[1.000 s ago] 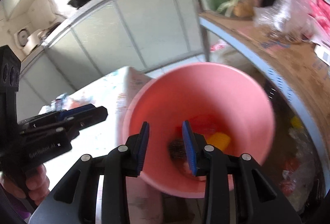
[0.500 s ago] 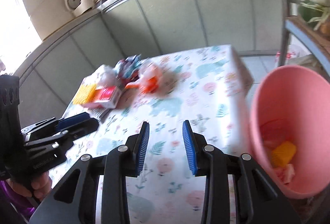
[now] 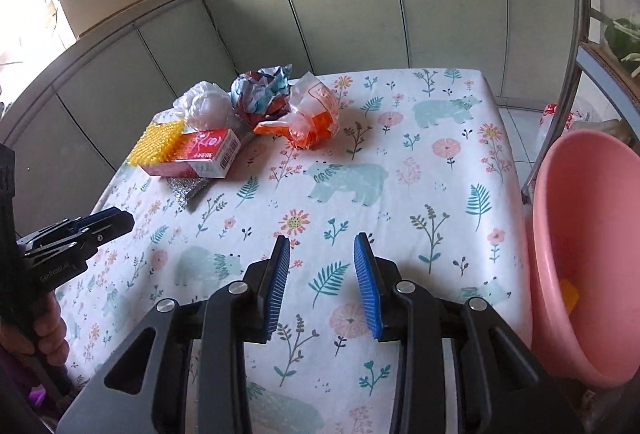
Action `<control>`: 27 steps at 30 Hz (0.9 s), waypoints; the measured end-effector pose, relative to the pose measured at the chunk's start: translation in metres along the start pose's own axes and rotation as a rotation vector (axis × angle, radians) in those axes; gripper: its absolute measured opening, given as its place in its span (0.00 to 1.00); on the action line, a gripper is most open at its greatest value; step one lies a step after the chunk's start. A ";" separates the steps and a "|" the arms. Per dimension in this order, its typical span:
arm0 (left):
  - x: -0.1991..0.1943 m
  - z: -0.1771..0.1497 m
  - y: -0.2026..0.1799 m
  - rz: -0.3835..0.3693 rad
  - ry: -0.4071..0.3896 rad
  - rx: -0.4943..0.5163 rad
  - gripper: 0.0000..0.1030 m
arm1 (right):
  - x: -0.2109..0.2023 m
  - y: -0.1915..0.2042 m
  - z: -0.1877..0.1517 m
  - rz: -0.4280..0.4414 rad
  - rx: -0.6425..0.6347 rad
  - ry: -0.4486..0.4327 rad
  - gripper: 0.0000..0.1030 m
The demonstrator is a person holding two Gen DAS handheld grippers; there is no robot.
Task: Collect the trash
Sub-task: 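Move both grippers back over the table toward the remaining trash, then grasp the yellow foam net with the left gripper while the right grasps the orange plastic bag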
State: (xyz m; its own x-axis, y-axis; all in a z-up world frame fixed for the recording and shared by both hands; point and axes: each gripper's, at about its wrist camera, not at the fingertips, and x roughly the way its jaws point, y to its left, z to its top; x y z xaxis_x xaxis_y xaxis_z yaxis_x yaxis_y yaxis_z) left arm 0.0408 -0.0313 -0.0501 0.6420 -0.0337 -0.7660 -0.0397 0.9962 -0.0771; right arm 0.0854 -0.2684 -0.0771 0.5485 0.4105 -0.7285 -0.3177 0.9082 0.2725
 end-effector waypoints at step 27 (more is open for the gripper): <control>-0.034 -0.018 0.061 -0.044 -0.145 -0.044 0.32 | 0.017 0.026 -0.007 -0.106 -0.020 0.040 0.70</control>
State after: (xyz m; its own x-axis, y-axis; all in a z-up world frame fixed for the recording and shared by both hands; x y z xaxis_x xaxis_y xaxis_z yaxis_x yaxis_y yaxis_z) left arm 0.0027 0.0287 -0.0405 0.7473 -0.0619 -0.6616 -0.0408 0.9895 -0.1386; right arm 0.0814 -0.2383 -0.0870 0.5485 0.3081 -0.7773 -0.2752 0.9444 0.1801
